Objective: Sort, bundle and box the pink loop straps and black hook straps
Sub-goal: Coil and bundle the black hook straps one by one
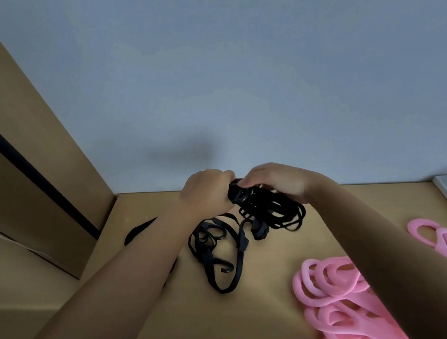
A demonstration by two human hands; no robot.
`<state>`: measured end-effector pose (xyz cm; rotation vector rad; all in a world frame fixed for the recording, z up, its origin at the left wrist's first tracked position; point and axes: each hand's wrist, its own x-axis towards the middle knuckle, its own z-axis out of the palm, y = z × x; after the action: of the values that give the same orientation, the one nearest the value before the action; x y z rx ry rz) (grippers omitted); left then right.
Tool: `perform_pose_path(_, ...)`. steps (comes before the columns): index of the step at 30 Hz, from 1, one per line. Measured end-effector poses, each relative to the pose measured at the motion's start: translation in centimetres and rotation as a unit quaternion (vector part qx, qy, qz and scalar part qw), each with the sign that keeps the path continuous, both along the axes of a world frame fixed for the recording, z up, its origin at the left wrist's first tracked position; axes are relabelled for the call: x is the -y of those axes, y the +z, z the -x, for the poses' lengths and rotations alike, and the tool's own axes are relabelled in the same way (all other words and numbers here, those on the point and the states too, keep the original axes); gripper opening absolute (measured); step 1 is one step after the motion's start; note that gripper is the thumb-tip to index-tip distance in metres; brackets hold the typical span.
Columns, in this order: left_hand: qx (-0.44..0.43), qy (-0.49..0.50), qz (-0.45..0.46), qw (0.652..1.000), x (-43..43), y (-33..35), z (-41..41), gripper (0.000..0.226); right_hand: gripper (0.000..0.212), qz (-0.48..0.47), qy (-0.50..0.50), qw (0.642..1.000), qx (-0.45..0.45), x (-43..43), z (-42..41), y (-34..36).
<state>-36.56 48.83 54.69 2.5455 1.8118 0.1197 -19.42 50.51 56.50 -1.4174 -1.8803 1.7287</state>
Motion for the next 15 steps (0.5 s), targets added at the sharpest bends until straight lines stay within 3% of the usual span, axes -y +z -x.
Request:
perform_pose_path(2,-0.013,0.02,-0.003,1.0,0.0,-0.4,0.1,0.016,0.024,-0.126,-0.007,0.991,0.045,0.1,-0.2,-0.1)
perform_pose_path(7,-0.032,0.027,0.003,0.999,0.2,-1.0,-0.7,0.011,0.013,-0.265,0.015,0.959,0.096,0.6,0.4,-0.5)
perform_pose_path(12,-0.016,0.035,0.034,0.999,0.2,-0.7,-1.1,0.02,0.019,-0.32,0.002,0.943,0.093,0.9,0.2,-1.5)
perform_pose_path(15,-0.008,0.049,0.044,0.998,0.1,-0.4,-0.9,0.018,0.022,-0.289,-0.026,0.956,0.044,1.1,0.3,-1.8)
